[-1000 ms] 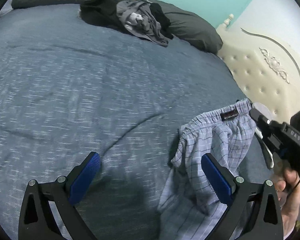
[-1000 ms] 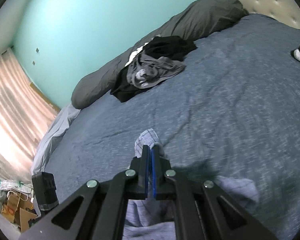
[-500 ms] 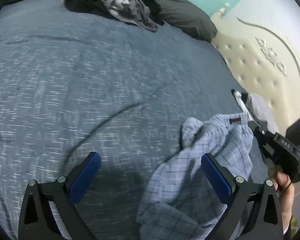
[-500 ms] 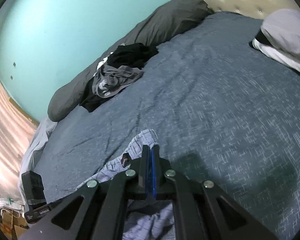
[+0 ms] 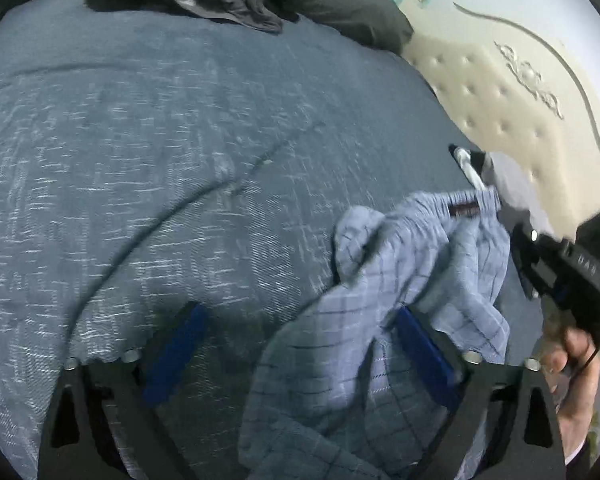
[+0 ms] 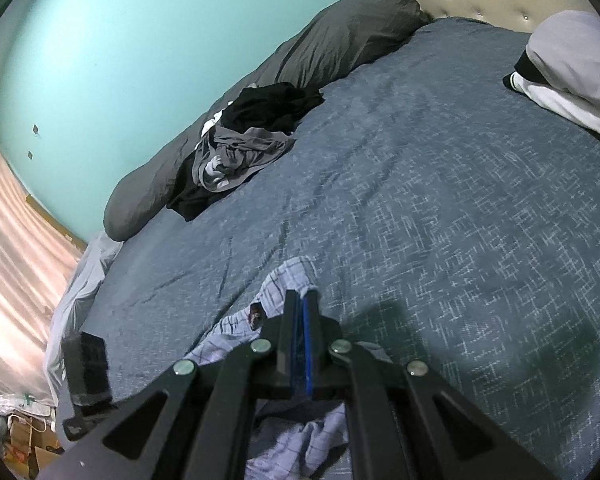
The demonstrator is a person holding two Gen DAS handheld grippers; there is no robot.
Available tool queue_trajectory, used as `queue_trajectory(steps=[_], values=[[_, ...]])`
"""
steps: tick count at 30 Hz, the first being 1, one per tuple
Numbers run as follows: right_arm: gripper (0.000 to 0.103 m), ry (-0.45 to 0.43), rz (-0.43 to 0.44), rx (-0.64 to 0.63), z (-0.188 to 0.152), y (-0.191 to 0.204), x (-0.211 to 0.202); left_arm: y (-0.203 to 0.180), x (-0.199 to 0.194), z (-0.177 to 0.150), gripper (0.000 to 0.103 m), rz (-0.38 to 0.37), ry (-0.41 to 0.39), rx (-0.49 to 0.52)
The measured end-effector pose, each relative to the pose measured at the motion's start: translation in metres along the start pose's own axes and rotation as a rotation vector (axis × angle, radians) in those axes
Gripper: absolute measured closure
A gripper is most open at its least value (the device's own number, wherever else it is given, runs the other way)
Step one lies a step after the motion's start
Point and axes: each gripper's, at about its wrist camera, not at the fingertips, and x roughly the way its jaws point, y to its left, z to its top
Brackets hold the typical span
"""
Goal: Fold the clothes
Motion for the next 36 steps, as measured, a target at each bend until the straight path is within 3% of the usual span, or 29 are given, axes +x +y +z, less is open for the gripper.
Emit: queue_trajectory(steps=[7, 14, 24, 36], values=[[0.101, 0.006, 0.02, -0.006, -0.001, 0.004, 0.001, 0.003, 0.004, -0.003, 0.066, -0.065, 0.032, -0.005], [0.101, -0.014, 0.061, -0.015, 0.001, 0.013, -0.002, -0.001, -0.014, -0.003, 0.09, -0.093, -0.009, 0.027], [0.101, -0.054, 0.124, -0.045, 0.004, 0.041, -0.003, 0.003, -0.057, 0.001, 0.097, -0.08, -0.122, 0.061], [0.101, -0.129, 0.298, -0.066, 0.018, 0.104, -0.021, 0.023, -0.197, 0.008, 0.097, 0.008, -0.426, 0.06]])
